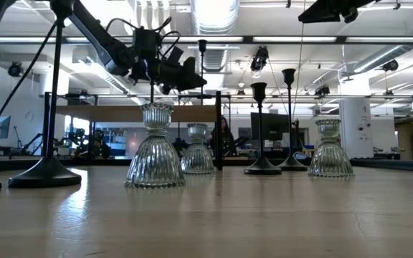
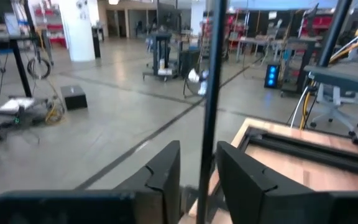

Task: Pick & Place candle stick holders
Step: Put the large black candle holder on the shelf

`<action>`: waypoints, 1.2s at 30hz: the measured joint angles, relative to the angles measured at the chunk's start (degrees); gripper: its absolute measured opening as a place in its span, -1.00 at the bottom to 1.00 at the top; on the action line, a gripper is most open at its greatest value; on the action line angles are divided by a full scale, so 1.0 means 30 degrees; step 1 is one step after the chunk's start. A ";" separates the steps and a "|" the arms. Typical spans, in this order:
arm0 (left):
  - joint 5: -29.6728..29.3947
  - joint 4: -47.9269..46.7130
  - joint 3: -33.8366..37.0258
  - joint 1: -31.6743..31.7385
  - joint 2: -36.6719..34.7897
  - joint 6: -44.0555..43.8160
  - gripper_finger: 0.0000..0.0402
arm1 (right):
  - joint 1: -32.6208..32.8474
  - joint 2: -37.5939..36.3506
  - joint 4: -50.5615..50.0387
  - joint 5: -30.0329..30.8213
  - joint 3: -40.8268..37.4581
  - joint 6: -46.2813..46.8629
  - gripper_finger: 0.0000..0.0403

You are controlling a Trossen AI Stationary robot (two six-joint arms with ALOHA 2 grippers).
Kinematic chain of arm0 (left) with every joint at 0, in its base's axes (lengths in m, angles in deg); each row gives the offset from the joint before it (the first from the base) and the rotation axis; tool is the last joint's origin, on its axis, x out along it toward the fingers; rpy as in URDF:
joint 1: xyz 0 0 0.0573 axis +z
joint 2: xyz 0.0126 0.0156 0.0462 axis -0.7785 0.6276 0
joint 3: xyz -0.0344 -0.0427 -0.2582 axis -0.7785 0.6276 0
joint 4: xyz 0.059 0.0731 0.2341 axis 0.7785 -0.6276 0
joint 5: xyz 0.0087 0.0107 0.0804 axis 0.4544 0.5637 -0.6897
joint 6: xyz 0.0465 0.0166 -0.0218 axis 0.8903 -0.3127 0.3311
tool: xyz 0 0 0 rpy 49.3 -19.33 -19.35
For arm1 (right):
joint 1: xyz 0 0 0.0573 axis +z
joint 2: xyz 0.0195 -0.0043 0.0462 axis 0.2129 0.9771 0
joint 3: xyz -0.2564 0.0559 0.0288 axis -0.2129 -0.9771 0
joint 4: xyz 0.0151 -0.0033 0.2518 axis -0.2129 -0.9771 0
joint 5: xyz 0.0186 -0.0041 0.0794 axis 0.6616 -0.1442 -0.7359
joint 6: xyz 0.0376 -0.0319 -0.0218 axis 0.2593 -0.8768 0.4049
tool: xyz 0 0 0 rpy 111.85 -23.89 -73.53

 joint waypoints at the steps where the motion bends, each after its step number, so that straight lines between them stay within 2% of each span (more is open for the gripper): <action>1: 0.0005 -0.0358 0.0000 0.0048 -0.0058 -0.0014 -0.40 | 0.0000 0.0000 -0.0138 0.0010 0.0000 0.0053 -0.42; 9: -0.0007 -0.3605 0.0000 0.0122 -0.2051 0.0994 -0.17 | -0.0004 -0.0007 -0.0574 0.0029 0.0000 0.0237 -0.44; 21: 0.0114 -1.3095 0.0007 0.0083 -0.8519 0.3123 -0.14 | 0.0003 -0.0003 -0.0598 -0.0129 0.0000 0.0445 -0.55; 29: 0.2372 -1.9205 0.0070 -0.0268 -1.2315 0.3885 -0.14 | 0.0011 0.0004 -0.0638 -0.0197 -0.0029 0.0461 -0.60; 36: 0.5383 -1.9778 0.2161 -0.1228 -1.5215 0.2943 -0.14 | 0.0011 0.0004 -0.0626 -0.0242 -0.0036 0.0587 -0.61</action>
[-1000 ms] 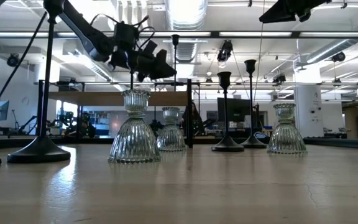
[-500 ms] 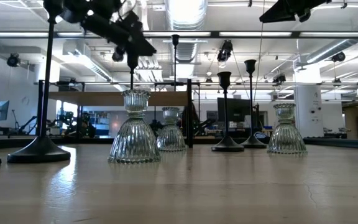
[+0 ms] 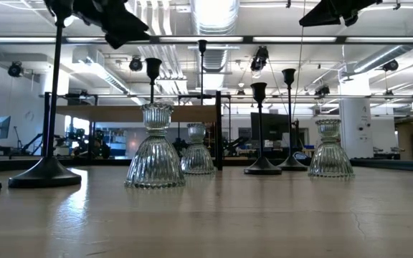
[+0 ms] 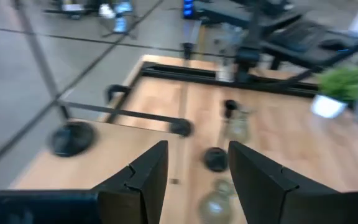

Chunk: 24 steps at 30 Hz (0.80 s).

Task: Pick & Place candle stick holders
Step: Put the large black candle holder on the shelf

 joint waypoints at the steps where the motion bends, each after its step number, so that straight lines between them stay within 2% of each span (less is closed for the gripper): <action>1: 0.0195 0.0066 0.0423 -0.0228 -0.0341 -0.0163 -0.14 | 0.0000 0.0000 0.0001 -0.0005 0.0000 0.0000 -0.60; 8: 0.0234 0.1542 0.3561 -0.1905 -0.1891 -0.0830 -0.14 | -0.0001 -0.0015 0.0052 0.0001 -0.0450 0.0184 -0.55; 15: 0.0055 0.4107 0.5238 -0.2298 -0.3318 -0.1302 -0.15 | -0.0007 -0.0015 0.0492 0.0259 -0.4048 0.3345 -0.56; 19: -0.0057 0.5293 0.5651 -0.2294 -0.3889 -0.1445 -0.15 | -0.0007 -0.0013 0.2888 0.0435 -0.6603 0.4742 -0.58; 24: -0.0053 0.5940 0.5902 -0.2294 -0.4139 -0.1568 -0.15 | -0.0029 0.0040 0.8196 0.1923 -0.9527 0.4538 -0.54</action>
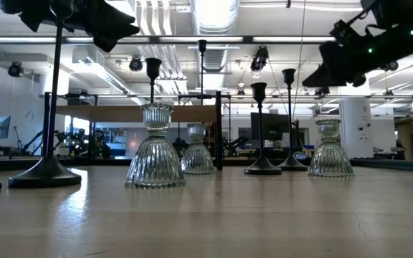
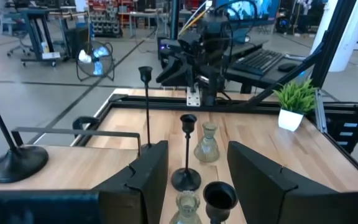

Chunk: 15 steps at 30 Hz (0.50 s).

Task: Pick & Place candle stick holders
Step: Put the large black candle holder on the shelf

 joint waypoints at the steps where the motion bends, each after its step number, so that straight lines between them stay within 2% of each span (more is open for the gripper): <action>1: -0.0004 0.0095 0.0003 0.0000 0.0007 0.0000 -0.15 | 0.0000 -0.0003 0.0937 0.0266 -0.0437 -0.0145 -0.52; 5: -0.0004 0.0230 0.0003 0.0000 0.0065 0.0000 -0.15 | -0.0190 -0.0003 0.2880 0.0345 -0.1485 -0.0245 -0.42; 15: 0.0003 0.1242 0.0031 0.0000 0.0097 0.0146 -0.15 | -0.0619 0.1537 0.3276 0.0074 -0.1034 -0.0066 -0.22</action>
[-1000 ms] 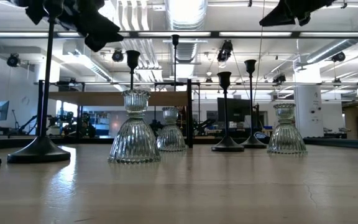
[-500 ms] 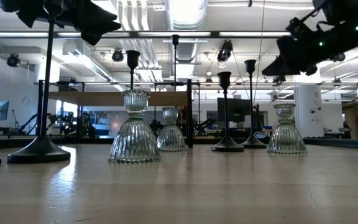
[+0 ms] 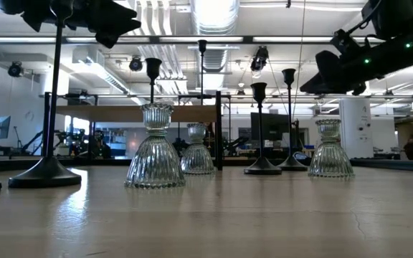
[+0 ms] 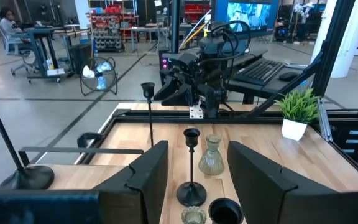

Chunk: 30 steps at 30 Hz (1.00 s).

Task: Pick & Place candle stick holders
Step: Put the large black candle holder on the shelf

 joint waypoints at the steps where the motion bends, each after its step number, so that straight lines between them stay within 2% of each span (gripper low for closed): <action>1: 0.0000 0.0001 0.0001 0.0000 0.0025 0.0000 -0.15 | 0.0000 0.0347 0.0100 0.0000 0.0176 -0.0168 -0.22; 14: 0.0007 0.0017 0.0001 0.0000 0.0231 0.0000 -0.15 | -0.2136 0.4826 0.1019 -0.1950 0.1903 -0.0114 -0.29; 20: 0.0013 -0.0005 0.0001 0.0000 0.0231 0.0007 -0.15 | -0.2599 0.6082 0.3180 -0.2455 0.1830 -0.0553 -0.37; 24: 0.0011 -0.0005 0.0001 0.0000 0.0232 0.0015 -0.15 | -0.2693 0.6786 0.3736 -0.2457 0.1811 -0.0823 -0.52; 28: 0.0012 -0.0012 0.0001 0.0003 0.0245 0.0007 -0.15 | -0.2696 0.7083 0.3715 -0.2508 0.1843 -0.0831 -0.84; 30: 0.0015 -0.0016 0.0001 0.0000 0.0245 -0.0063 -0.15 | -0.2696 0.6970 0.3794 -0.2710 0.1855 -0.0944 -0.91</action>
